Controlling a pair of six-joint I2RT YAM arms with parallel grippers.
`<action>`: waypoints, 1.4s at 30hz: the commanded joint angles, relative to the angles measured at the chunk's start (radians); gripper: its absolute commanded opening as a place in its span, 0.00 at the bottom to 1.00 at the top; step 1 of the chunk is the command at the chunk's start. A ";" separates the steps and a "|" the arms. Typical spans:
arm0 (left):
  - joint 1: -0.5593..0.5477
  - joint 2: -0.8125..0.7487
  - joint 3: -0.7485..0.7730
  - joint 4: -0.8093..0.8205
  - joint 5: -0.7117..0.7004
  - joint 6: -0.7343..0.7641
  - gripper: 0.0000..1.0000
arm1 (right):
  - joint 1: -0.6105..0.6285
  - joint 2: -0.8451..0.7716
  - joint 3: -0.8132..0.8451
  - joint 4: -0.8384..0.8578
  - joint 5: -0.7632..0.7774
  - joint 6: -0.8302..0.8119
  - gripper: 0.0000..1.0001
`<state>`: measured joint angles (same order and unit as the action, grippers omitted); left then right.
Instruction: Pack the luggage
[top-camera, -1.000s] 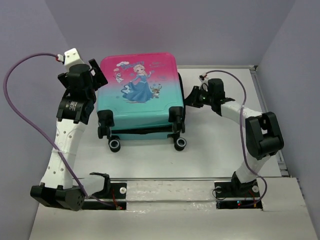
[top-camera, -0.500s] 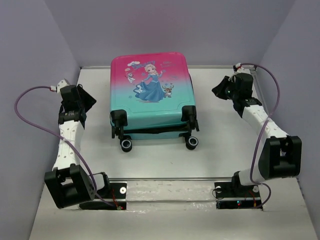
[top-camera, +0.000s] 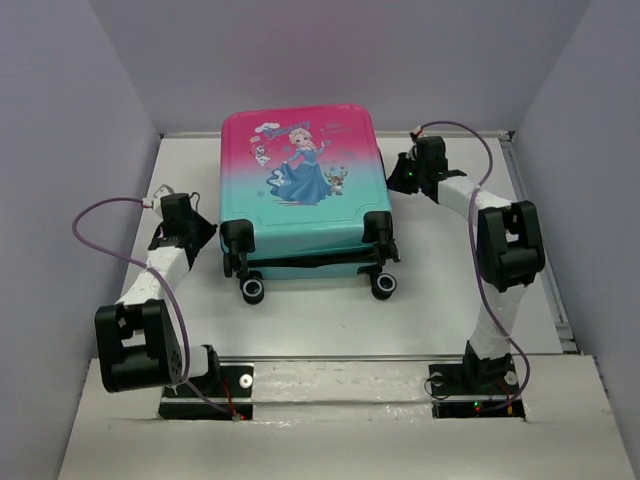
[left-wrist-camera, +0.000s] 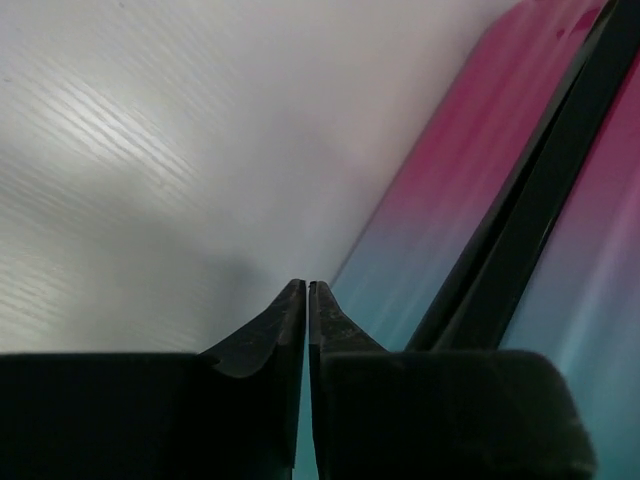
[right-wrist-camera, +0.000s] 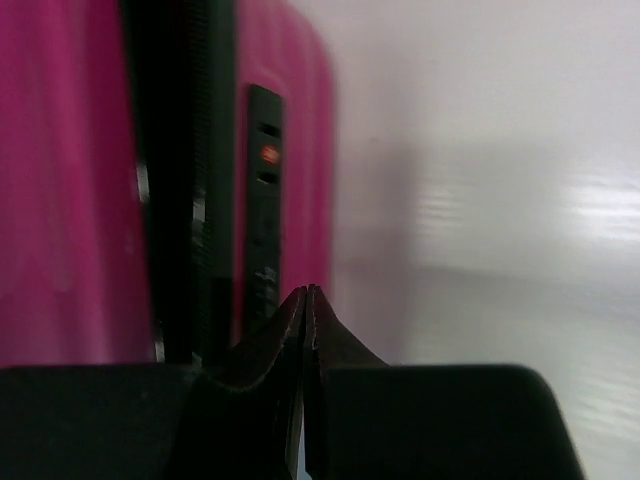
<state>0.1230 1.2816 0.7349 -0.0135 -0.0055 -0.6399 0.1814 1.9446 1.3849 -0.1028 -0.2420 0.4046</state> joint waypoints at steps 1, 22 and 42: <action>-0.092 0.030 -0.028 0.084 -0.034 -0.021 0.14 | 0.058 0.075 0.167 -0.017 -0.046 -0.021 0.07; -0.761 -0.649 -0.100 -0.408 -0.567 -0.178 0.38 | 0.176 0.446 0.991 -0.285 -0.144 -0.019 0.67; -0.377 0.022 0.736 -0.180 -0.273 0.295 0.87 | 0.142 -0.638 -0.231 0.092 0.086 0.035 0.07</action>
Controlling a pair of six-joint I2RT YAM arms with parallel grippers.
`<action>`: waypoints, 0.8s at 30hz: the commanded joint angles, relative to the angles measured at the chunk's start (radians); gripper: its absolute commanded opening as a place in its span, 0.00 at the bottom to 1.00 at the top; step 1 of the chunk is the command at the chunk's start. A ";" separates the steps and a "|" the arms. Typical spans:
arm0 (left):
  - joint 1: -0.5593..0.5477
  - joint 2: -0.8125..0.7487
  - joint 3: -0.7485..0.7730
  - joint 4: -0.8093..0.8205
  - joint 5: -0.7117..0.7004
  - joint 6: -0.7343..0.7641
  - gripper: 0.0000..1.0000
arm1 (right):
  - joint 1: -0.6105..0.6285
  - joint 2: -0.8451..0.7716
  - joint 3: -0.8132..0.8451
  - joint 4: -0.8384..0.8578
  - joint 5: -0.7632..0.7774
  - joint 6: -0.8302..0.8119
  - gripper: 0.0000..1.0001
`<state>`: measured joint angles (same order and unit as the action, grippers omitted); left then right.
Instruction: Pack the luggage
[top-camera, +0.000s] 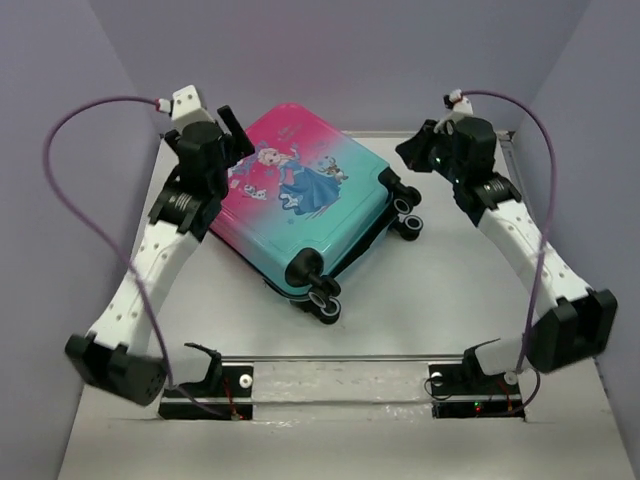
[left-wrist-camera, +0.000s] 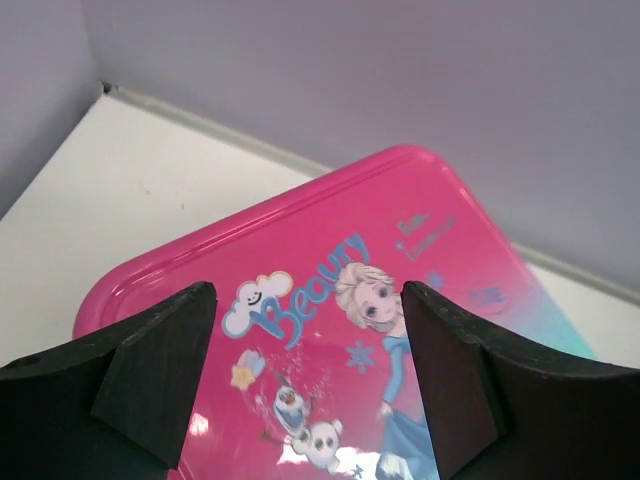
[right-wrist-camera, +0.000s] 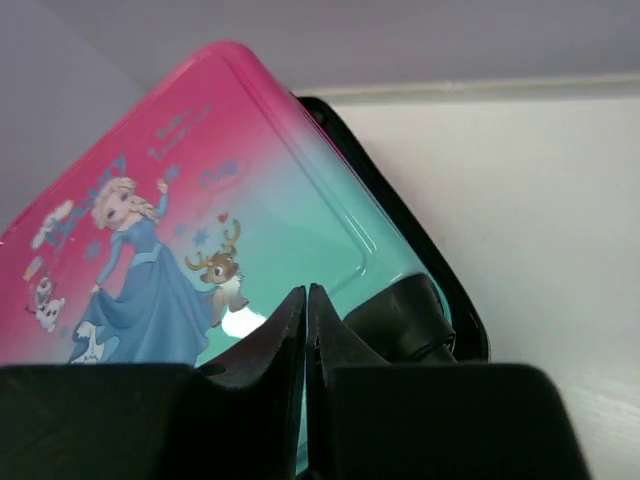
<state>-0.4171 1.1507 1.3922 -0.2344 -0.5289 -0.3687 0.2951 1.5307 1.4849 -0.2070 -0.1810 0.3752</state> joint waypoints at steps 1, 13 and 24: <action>0.190 0.190 0.105 0.040 0.260 0.025 0.87 | 0.038 -0.272 -0.395 0.196 0.023 0.073 0.07; 0.457 0.713 0.603 -0.146 0.460 0.043 0.88 | 0.113 -0.557 -0.844 0.135 0.009 0.053 0.07; 0.468 1.020 0.791 -0.272 0.606 0.108 0.88 | 0.122 -0.298 -0.755 0.246 0.017 0.045 0.07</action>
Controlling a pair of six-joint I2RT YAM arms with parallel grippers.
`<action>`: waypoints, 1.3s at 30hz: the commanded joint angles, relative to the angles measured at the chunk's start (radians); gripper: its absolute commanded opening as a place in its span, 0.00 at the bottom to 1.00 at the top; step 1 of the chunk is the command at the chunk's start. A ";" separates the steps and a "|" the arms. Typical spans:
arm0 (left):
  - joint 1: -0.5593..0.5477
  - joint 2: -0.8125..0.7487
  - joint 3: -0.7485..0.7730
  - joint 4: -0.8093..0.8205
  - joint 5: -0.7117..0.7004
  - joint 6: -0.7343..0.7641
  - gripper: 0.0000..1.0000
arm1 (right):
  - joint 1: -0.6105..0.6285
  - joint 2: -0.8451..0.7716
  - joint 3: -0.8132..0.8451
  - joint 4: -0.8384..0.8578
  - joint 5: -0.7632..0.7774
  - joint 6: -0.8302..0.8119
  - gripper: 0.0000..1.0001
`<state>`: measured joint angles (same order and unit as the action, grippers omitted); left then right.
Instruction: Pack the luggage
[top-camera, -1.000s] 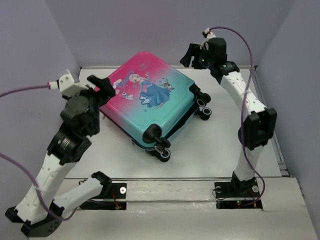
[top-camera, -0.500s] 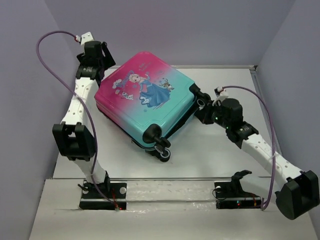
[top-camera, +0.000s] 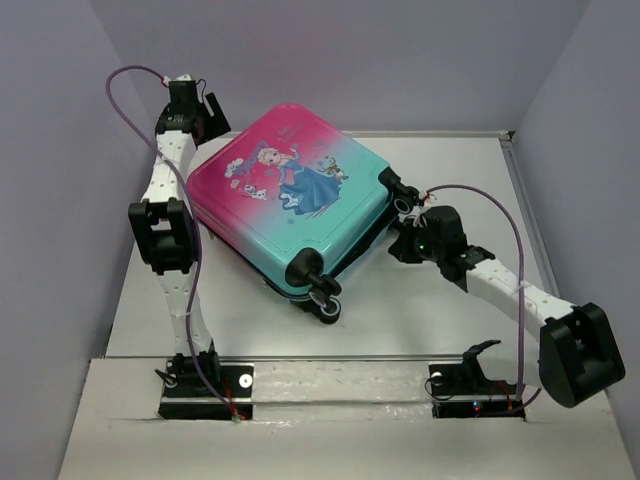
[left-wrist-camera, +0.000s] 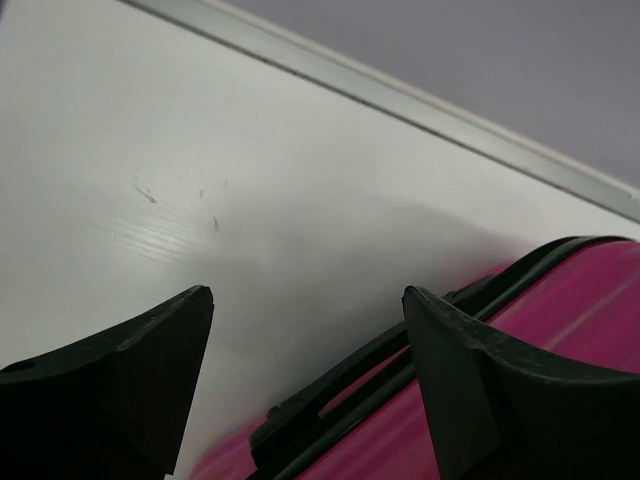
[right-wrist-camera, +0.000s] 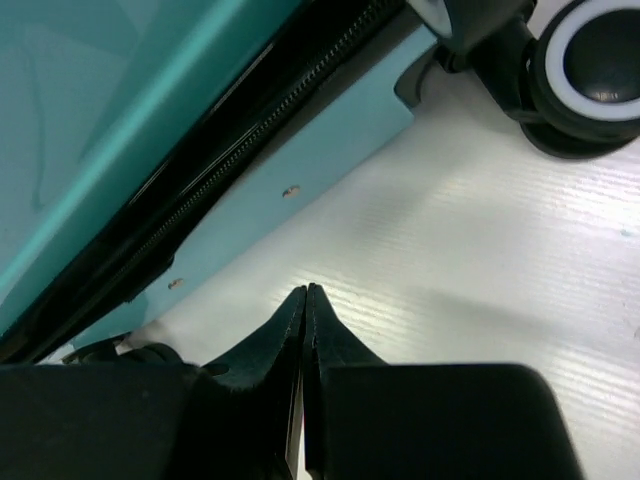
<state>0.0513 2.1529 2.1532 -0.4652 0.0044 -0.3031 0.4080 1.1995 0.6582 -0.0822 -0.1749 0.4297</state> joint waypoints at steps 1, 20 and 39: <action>0.002 0.033 0.037 -0.052 0.089 0.042 0.88 | 0.009 0.049 0.083 0.131 0.011 -0.002 0.07; -0.096 -0.373 -0.858 0.263 0.362 0.004 0.85 | 0.009 0.474 0.469 0.239 -0.123 0.000 0.07; -0.407 -1.296 -1.573 0.401 0.169 -0.352 0.86 | 0.000 1.147 1.717 -0.327 -0.478 -0.080 0.52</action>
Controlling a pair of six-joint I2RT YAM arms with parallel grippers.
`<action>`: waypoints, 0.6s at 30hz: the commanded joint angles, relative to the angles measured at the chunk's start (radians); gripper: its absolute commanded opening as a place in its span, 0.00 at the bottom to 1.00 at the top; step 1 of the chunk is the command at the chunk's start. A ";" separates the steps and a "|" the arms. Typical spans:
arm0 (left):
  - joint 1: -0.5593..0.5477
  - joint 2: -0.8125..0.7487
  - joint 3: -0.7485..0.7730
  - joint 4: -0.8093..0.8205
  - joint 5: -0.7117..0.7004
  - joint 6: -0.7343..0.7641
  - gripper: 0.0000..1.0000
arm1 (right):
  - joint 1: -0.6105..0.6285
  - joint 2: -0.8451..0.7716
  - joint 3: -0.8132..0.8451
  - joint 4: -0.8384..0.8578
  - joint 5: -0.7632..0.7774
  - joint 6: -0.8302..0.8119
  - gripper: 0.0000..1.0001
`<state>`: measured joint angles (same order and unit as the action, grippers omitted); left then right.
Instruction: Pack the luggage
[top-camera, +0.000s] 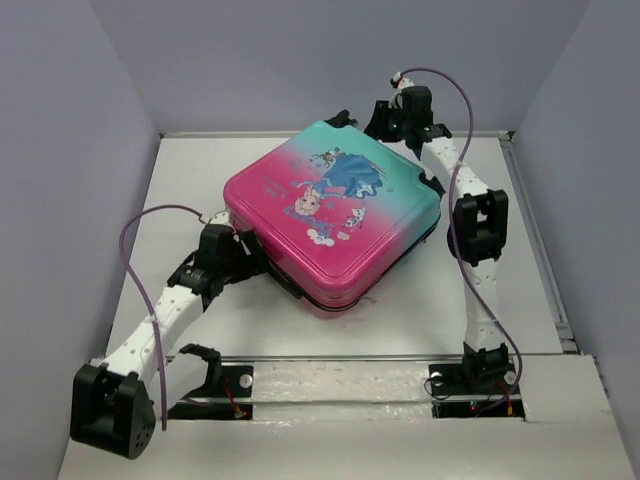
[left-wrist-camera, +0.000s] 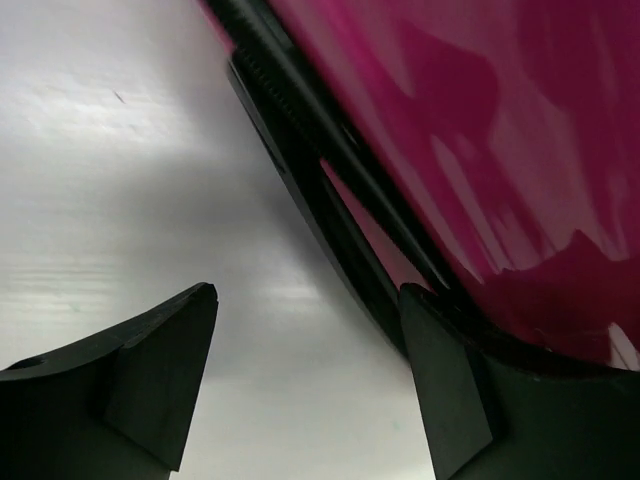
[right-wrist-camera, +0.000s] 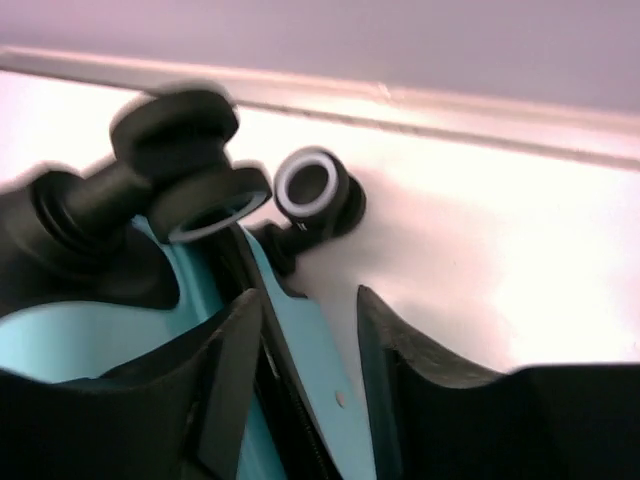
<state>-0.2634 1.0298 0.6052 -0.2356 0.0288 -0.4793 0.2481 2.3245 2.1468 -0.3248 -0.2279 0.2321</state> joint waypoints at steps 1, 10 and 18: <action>-0.094 -0.209 -0.027 0.164 0.128 -0.183 0.86 | 0.160 0.029 0.245 -0.086 -0.432 0.124 0.56; -0.100 -0.370 0.114 0.039 0.020 -0.122 0.86 | 0.151 -0.115 0.286 -0.083 -0.390 0.128 0.82; -0.118 -0.447 0.087 0.022 0.190 -0.091 0.71 | 0.151 -0.567 -0.102 0.008 -0.331 0.009 0.77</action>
<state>-0.3622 0.6231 0.7029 -0.2478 0.0990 -0.5880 0.4171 2.0930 2.2627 -0.4267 -0.5648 0.3038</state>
